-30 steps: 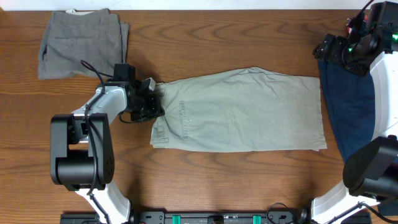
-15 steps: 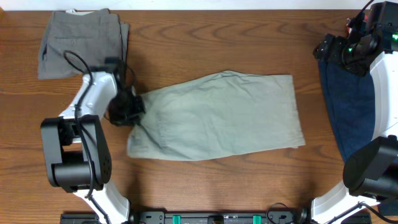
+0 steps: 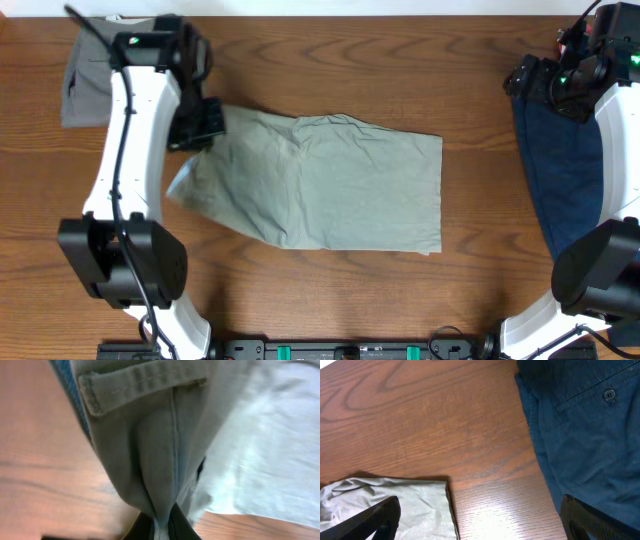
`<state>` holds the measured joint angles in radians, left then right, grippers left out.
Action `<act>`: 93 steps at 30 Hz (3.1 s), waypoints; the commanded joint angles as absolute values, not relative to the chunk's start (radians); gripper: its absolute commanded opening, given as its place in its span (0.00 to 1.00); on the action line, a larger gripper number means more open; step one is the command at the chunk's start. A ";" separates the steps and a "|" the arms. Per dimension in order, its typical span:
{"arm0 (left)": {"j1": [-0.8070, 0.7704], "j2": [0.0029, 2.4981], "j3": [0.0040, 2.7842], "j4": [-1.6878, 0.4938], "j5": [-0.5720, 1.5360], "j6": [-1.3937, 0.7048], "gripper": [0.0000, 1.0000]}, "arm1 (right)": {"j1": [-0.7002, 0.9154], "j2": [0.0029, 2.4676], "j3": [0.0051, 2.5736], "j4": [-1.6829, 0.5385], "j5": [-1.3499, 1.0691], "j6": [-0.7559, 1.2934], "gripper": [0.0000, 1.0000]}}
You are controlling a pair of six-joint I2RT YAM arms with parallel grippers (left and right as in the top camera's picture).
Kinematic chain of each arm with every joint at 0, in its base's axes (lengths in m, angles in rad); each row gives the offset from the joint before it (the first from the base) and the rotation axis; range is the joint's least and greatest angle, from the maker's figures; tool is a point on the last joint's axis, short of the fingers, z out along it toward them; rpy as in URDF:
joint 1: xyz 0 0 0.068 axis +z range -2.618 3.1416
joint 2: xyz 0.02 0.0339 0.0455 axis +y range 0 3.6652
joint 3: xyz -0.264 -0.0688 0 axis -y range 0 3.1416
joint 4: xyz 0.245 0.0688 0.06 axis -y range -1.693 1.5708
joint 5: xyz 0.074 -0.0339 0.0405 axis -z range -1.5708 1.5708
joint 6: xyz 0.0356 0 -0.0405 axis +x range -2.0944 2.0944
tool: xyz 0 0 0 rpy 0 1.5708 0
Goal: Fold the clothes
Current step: 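Lift the shorts' left edge with the left gripper and fold rightward, then carry the held left end over the khaki shorts toward the right edge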
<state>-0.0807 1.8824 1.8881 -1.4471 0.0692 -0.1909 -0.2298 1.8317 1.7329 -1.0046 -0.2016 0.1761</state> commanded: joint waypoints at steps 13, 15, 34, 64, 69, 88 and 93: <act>-0.516 1.867 1.889 -1.262 0.105 -0.363 0.06 | -0.229 1.835 1.750 -1.004 -0.198 0.186 0.99; -0.555 1.877 1.874 -1.225 0.109 -0.384 0.06 | -0.229 1.835 1.750 -1.004 -0.198 0.186 0.99; -0.625 1.897 1.820 -1.187 0.035 -0.451 0.06 | -0.229 1.835 1.750 -1.004 -0.198 0.186 0.99; -0.319 1.644 1.910 -1.537 -0.163 -0.324 0.06 | -0.229 1.835 1.750 -1.004 -0.198 0.186 0.99; -0.329 1.644 1.910 -1.535 -0.063 -0.323 0.06 | -0.229 1.835 1.750 -1.004 -0.198 0.186 0.99; -0.475 1.647 1.734 -1.181 0.150 -0.407 0.06 | -0.229 1.835 1.750 -1.004 -0.198 0.186 0.99; -0.499 1.647 1.678 -1.127 0.149 -0.424 0.06 | -0.229 1.835 1.750 -1.004 -0.198 0.186 0.99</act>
